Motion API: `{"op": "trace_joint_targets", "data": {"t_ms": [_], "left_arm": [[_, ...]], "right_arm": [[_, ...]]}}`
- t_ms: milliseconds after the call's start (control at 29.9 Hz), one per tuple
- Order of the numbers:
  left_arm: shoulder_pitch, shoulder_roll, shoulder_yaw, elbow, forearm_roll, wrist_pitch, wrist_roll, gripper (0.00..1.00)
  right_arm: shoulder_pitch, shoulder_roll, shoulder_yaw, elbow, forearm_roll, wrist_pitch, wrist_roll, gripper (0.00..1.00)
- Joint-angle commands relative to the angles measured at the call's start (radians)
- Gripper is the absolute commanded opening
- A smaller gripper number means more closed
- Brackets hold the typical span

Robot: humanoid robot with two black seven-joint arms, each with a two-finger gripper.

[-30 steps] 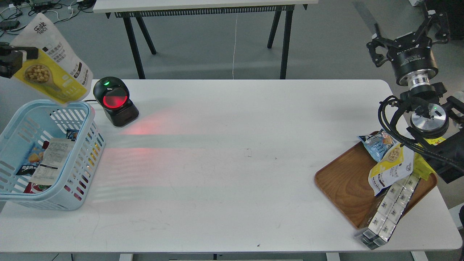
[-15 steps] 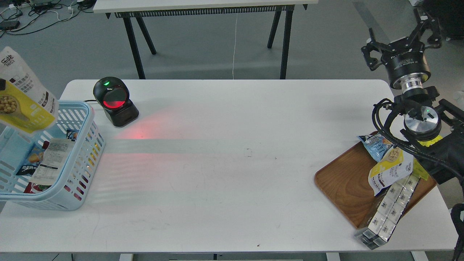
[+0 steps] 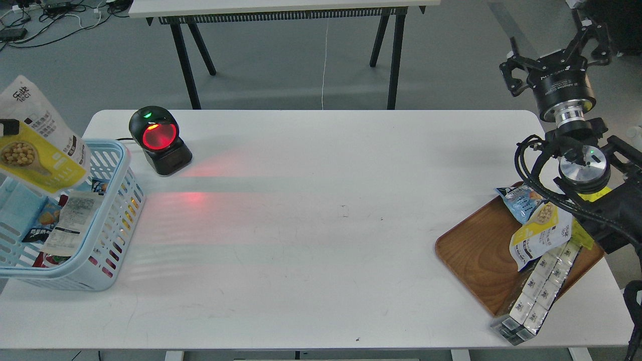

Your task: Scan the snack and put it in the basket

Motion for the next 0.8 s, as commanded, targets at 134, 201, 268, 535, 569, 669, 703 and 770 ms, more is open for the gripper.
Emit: {"op": "trace_joint_targets", "data": {"t_ms": [134,201,268,535,569,669,703,770], "left_arm": [[-0.014,0.003,-0.015,0.006,-0.051,0.000,0.000,0.44],[-0.024,0.003,-0.029,0.012,-0.115,0.000,0.000,0.61],[-0.035,-0.006,-0.067,0.049,-0.219,0.000,0.000,0.91],[-0.046,-0.222,-0.182,0.284,-0.648,0.000,0.000,1.00],[-0.046,-0.248,-0.208,0.288,-0.707,0.000,0.000,0.99],[-0.037,-0.319,-0.256,0.334,-0.888,0.000,0.000,0.99],[-0.037,-0.349,-0.258,0.375,-0.934,0.000,0.000,0.99],[-0.041,-0.438,-0.256,0.461,-1.006,0.000,0.000,0.99]], "right_arm": [[-0.006,0.000,0.000,0.000,0.000,0.000,0.000,0.99],[-0.003,0.000,-0.002,0.002,0.000,0.000,0.000,0.99],[-0.001,0.000,-0.002,0.003,0.000,0.000,-0.001,0.99],[0.006,-0.018,0.002,0.005,0.000,0.000,-0.001,0.99],[0.008,-0.023,0.002,0.005,-0.002,0.000,-0.001,0.99],[0.031,-0.040,0.002,0.005,0.000,-0.006,-0.001,0.99],[0.034,-0.041,0.003,0.005,-0.002,-0.008,-0.003,0.99],[0.045,-0.043,0.002,0.003,0.000,-0.008,-0.009,0.99]]}}
